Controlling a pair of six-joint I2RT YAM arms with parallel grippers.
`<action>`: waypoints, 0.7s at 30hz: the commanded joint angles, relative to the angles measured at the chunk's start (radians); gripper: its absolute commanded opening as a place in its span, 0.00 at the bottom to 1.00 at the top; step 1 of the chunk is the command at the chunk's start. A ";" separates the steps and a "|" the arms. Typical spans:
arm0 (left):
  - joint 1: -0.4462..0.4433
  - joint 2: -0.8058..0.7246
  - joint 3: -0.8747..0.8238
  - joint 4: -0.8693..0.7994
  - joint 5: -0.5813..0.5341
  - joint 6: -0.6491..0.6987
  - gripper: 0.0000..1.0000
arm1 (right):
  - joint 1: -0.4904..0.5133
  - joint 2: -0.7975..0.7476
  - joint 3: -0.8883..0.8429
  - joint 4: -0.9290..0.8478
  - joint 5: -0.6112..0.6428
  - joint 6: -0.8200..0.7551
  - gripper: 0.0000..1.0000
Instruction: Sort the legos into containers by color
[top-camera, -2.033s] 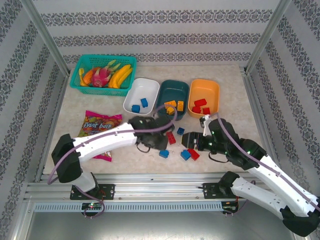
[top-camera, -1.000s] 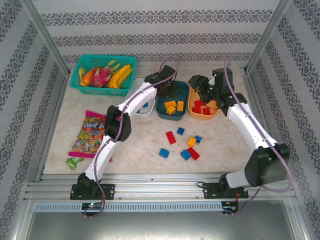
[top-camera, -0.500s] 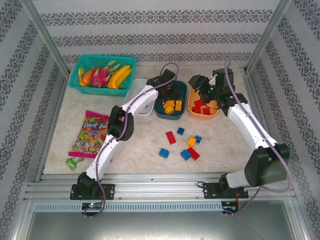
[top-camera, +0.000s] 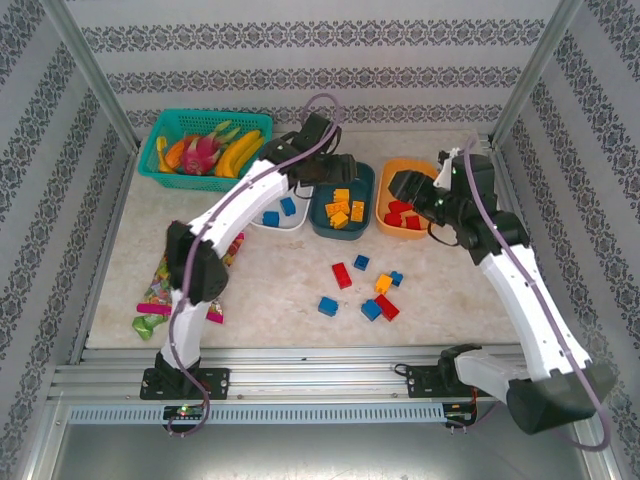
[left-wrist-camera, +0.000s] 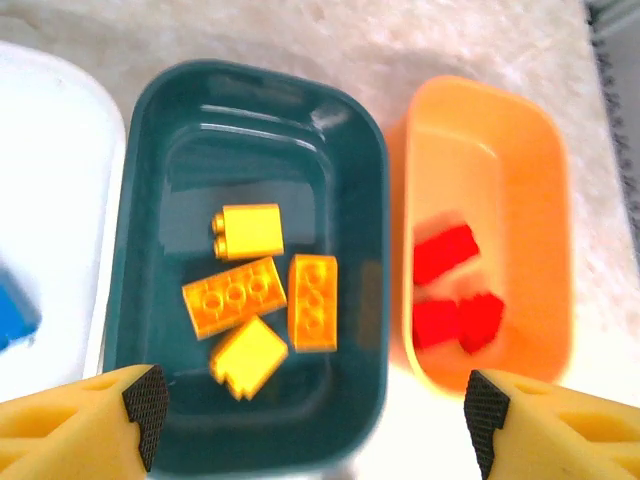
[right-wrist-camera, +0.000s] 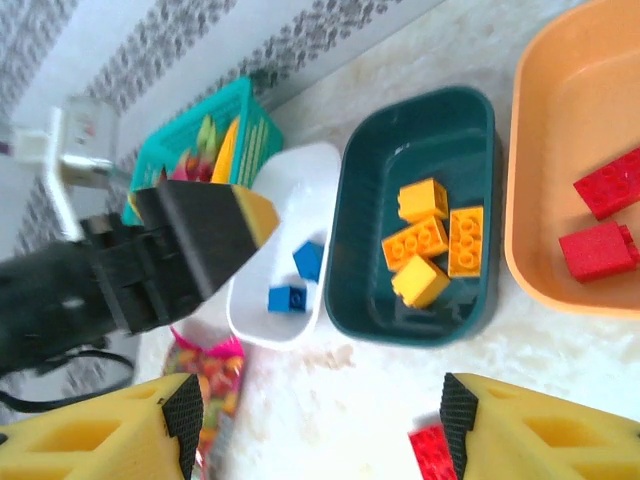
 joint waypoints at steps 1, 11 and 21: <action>-0.070 -0.105 -0.235 -0.020 -0.002 0.034 0.80 | 0.056 -0.063 -0.052 -0.173 -0.011 -0.148 0.67; -0.269 -0.367 -0.739 0.094 0.023 -0.009 0.82 | 0.224 -0.342 -0.349 -0.302 -0.149 -0.057 0.71; -0.344 -0.236 -0.791 0.116 -0.009 -0.022 0.83 | 0.221 -0.338 -0.449 -0.255 -0.145 -0.019 0.72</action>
